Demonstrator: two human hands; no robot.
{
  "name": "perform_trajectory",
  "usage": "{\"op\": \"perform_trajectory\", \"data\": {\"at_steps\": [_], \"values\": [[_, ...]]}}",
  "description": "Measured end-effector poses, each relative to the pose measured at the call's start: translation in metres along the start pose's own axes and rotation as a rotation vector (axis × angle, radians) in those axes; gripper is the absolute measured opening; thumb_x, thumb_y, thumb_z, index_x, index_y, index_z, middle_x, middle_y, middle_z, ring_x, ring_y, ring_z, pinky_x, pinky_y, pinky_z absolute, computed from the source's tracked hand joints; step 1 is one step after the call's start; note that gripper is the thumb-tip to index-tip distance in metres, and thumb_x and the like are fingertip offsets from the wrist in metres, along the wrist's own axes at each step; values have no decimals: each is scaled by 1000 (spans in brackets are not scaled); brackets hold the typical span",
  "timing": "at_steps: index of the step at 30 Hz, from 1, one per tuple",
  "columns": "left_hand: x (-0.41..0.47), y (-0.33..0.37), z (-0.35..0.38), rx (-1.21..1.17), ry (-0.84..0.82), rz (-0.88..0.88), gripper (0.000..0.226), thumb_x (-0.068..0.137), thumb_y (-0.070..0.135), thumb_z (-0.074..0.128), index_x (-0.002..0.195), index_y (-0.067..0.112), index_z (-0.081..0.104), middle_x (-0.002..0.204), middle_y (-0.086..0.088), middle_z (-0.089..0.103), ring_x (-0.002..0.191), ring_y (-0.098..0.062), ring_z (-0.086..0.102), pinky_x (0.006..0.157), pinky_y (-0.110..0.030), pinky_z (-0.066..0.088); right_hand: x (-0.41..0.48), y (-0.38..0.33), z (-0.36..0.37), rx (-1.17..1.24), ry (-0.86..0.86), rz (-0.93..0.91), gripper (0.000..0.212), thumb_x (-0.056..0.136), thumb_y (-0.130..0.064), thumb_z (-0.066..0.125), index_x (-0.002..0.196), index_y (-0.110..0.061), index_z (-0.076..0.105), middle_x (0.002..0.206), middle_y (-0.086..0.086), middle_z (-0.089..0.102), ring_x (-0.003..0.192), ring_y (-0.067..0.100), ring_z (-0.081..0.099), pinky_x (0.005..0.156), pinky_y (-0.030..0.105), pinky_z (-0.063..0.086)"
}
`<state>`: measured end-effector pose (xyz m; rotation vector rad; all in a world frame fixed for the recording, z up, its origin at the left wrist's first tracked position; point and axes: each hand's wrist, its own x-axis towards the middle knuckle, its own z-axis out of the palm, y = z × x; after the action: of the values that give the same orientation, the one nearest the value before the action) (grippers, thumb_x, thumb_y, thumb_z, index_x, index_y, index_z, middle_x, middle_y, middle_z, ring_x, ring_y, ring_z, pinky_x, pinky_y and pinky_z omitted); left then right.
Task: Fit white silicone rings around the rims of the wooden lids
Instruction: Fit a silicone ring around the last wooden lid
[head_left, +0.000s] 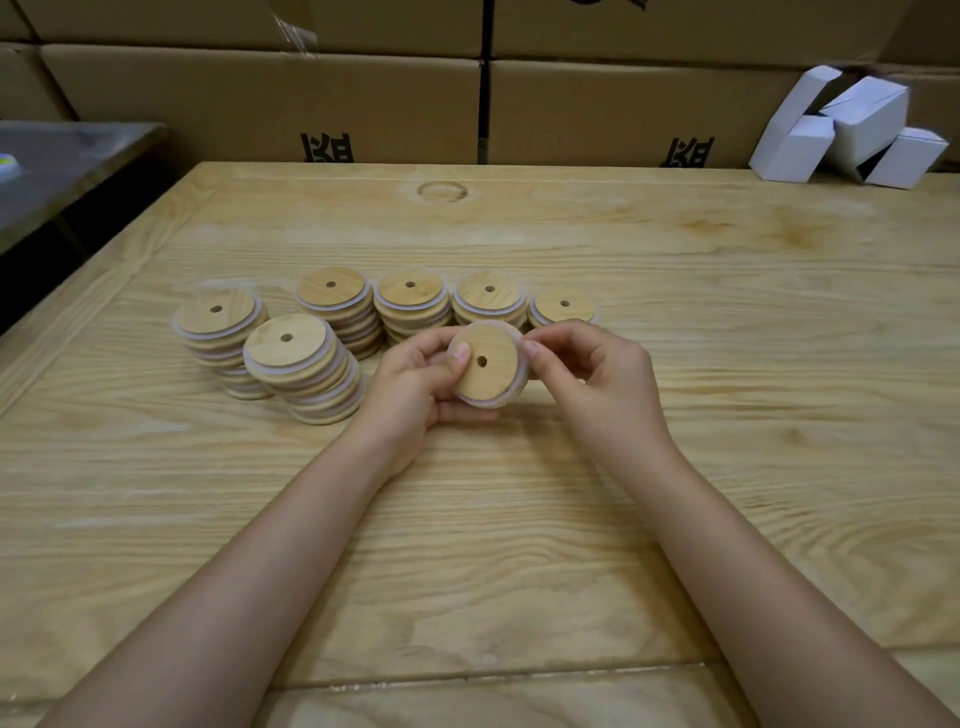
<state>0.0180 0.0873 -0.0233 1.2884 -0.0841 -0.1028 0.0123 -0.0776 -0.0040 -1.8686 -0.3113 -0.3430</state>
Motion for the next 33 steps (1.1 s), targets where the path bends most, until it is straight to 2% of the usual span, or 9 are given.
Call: {"op": "perform_trajectory", "data": {"at_steps": [2, 4, 5, 8, 12, 17, 24, 29, 33], "values": [[0, 3, -2, -38, -23, -33, 22, 92, 10, 47, 107, 9, 63, 82, -6, 72, 67, -19, 70, 52, -29, 57, -1, 0, 0, -40, -23, -65, 10, 86, -13, 65, 88, -22, 70, 80, -8, 70, 74, 11, 66, 70, 26, 53], [0, 5, -3, -64, -44, -55, 25, 86, 15, 52, 107, 9, 64, 80, -5, 72, 63, -17, 69, 48, -26, 56, -2, 0, -2, -138, -26, -213, 11, 86, -10, 64, 94, -14, 71, 84, -8, 70, 73, 5, 64, 71, 20, 51], [0, 6, -3, -69, -53, -63, 28, 82, 18, 54, 107, 9, 65, 79, -5, 72, 61, -17, 69, 47, -25, 55, -2, 2, -2, -223, -17, -315, 13, 86, -8, 64, 97, -10, 71, 86, -5, 71, 73, 6, 64, 71, 22, 52], [0, 7, -5, -61, -68, -82, 32, 80, 19, 55, 108, 7, 64, 76, -5, 71, 59, -17, 68, 45, -24, 54, -1, 7, -6, -473, 8, -575, 18, 87, -5, 63, 103, -3, 70, 90, 7, 72, 74, 23, 68, 63, 39, 55], [0, 8, -7, -26, -106, -107, 31, 84, 16, 53, 110, 3, 64, 77, -6, 71, 58, -16, 68, 44, -23, 53, 1, 11, -11, -617, -11, -723, 11, 87, -4, 64, 93, -1, 72, 79, 10, 71, 68, 29, 67, 57, 40, 52], [0, 8, -7, -79, -122, -156, 31, 79, 18, 54, 104, 4, 66, 73, -7, 71, 53, -16, 66, 41, -21, 51, 2, 11, -11, -642, 36, -846, 8, 85, 1, 63, 83, 3, 71, 83, 13, 70, 72, 29, 67, 61, 39, 53], [1, 8, -7, -98, -128, -176, 30, 80, 20, 53, 101, 7, 70, 73, -6, 71, 52, -14, 65, 42, -20, 52, 1, 12, -7, -561, 12, -760, 11, 82, 8, 63, 89, 4, 71, 88, 14, 69, 78, 29, 67, 70, 36, 54], [2, 6, -4, -100, -90, -142, 36, 81, 20, 53, 111, 5, 64, 82, -8, 72, 63, -17, 68, 50, -24, 55, -2, 13, 0, -423, 19, -550, 15, 86, -4, 62, 97, 2, 70, 94, 11, 67, 88, 24, 65, 79, 32, 52], [3, 4, -3, -122, -44, -123, 27, 89, 14, 49, 112, 9, 61, 82, -4, 73, 65, -15, 70, 53, -25, 57, -3, 12, 6, -294, -23, -351, 35, 82, -20, 68, 111, 1, 66, 109, 11, 63, 101, 20, 62, 86, 34, 51]]}}
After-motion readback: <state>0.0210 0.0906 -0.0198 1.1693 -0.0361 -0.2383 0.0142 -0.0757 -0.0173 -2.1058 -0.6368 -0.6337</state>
